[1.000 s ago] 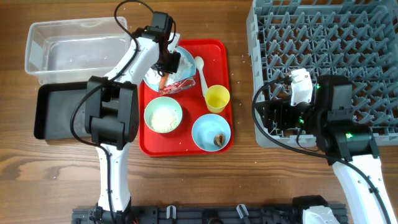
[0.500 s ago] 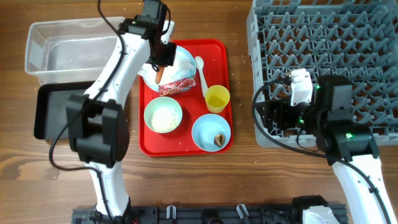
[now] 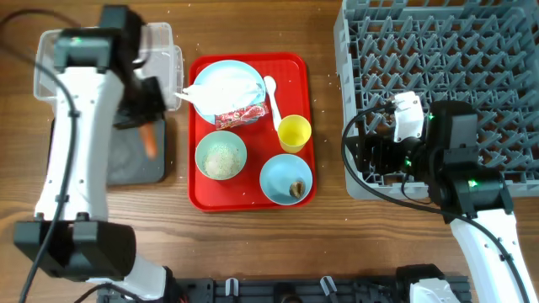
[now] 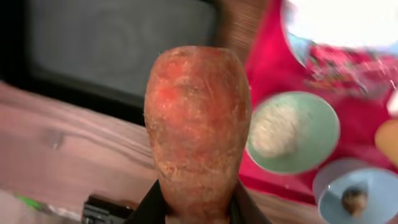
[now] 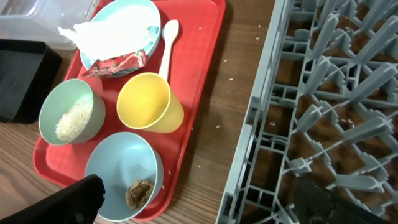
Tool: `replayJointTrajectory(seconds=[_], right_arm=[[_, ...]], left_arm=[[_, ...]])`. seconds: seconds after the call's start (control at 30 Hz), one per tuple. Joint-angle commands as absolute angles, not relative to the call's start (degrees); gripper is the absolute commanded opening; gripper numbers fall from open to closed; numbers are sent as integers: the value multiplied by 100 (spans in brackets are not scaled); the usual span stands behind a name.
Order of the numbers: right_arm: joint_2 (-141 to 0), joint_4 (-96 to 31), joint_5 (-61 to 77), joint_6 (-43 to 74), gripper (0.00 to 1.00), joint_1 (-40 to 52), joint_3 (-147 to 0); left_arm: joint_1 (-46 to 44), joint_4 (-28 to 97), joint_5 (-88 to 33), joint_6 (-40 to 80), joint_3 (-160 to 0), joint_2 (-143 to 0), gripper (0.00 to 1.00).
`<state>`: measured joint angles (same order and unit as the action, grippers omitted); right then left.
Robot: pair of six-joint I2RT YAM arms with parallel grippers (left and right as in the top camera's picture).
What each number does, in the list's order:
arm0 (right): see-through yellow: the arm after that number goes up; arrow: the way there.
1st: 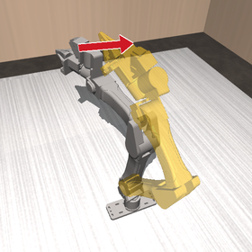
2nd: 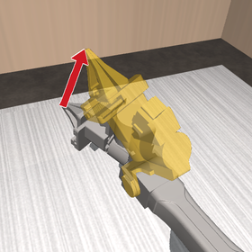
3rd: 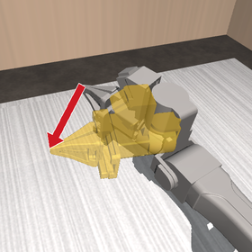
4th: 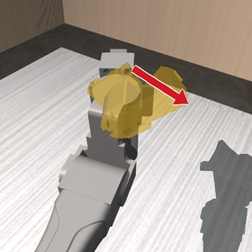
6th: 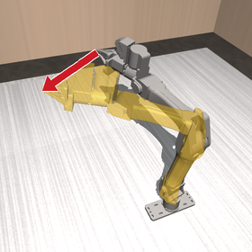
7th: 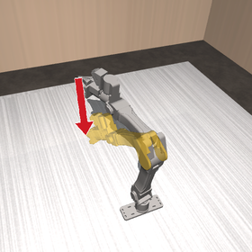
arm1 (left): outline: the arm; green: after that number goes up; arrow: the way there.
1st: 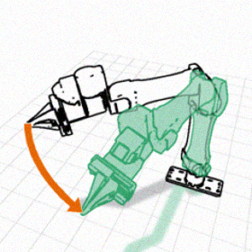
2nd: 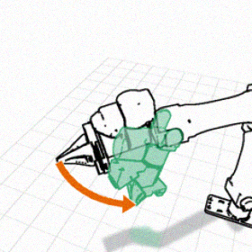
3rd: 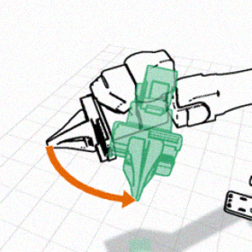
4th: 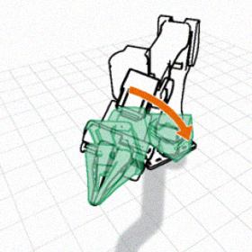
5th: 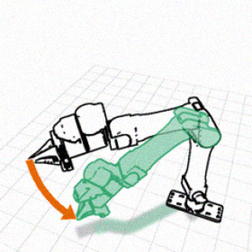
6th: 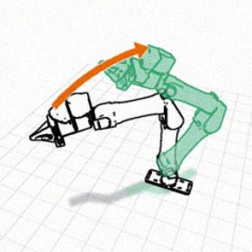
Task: Sort waste into correct bins and load items into the dishwasher rack
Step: 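Grasp the carrot with the left gripper and drop it on the black tray, then reach the left gripper to the white tissue on the blue plate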
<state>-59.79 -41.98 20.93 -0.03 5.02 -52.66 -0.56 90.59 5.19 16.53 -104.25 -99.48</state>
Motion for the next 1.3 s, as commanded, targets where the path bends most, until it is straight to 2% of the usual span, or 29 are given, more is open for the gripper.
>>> replayJointTrajectory(seconds=[0.0, 0.17, 0.47, 0.5, 0.53, 0.57, 0.67, 0.73, 0.83, 0.93, 1.0, 1.1, 1.13, 1.17, 1.27], right_arm=[[-5990, -4158, 2038, 21, 100, 528, -5389], [-5990, -4025, 2038, 49, 100, 528, -5389], [-5990, -4032, 2040, 172, 100, 528, -5389], [-5990, -4032, 2038, 169, 100, 528, -5389], [-5990, -4034, 2038, 174, 100, 528, -5391], [-5990, -4034, 2040, 174, 100, 528, -5389], [-5990, -4038, 2040, 174, 100, 528, -5389], [-5990, -4038, 2038, 172, 100, 528, -5389], [-5990, -4036, 2038, 169, 100, 528, -5389], [-5990, -4034, 2038, 169, 100, 528, -5391], [-5990, -4034, 2040, 172, 100, 528, -5389], [-5990, -4032, 2040, 174, 100, 528, -5389], [-5990, -4029, 2038, 172, 100, 528, -5389], [-5990, -4029, 2040, 178, 100, 528, -5389], [-5990, -4036, 2043, 215, 100, 528, -5389]], left_arm=[[882, 8871, 657, 2178, -10237, -9922, 4], [1920, 7544, 451, 3148, -9247, -9922, 4], [2440, 4864, 462, 3994, -6519, -9924, 6], [2440, 4560, 462, 3994, -6309, -9924, 10], [2440, 4285, 462, 3994, -6158, -9929, 21], [2440, 4064, 458, 3994, -6053, -9929, 39], [2440, 3804, 451, 3992, -6025, -9931, 59], [2440, 3789, 342, 3986, -6104, -9909, 66], [2440, 4145, 73, 3669, -6536, -9688, 71], [2368, 4307, -1393, 2410, -7142, -9205, 70], [2156, 4311, -2029, 1702, -7476, -8877, 77], [1288, 4278, -1763, 993, -7972, -8543, 87], [631, 4263, -1166, 915, -8182, -8597, 93], [395, 4228, -945, 915, -8226, -8650, 97], [-587, 3815, -543, 373, -8289, -9146, 100]])
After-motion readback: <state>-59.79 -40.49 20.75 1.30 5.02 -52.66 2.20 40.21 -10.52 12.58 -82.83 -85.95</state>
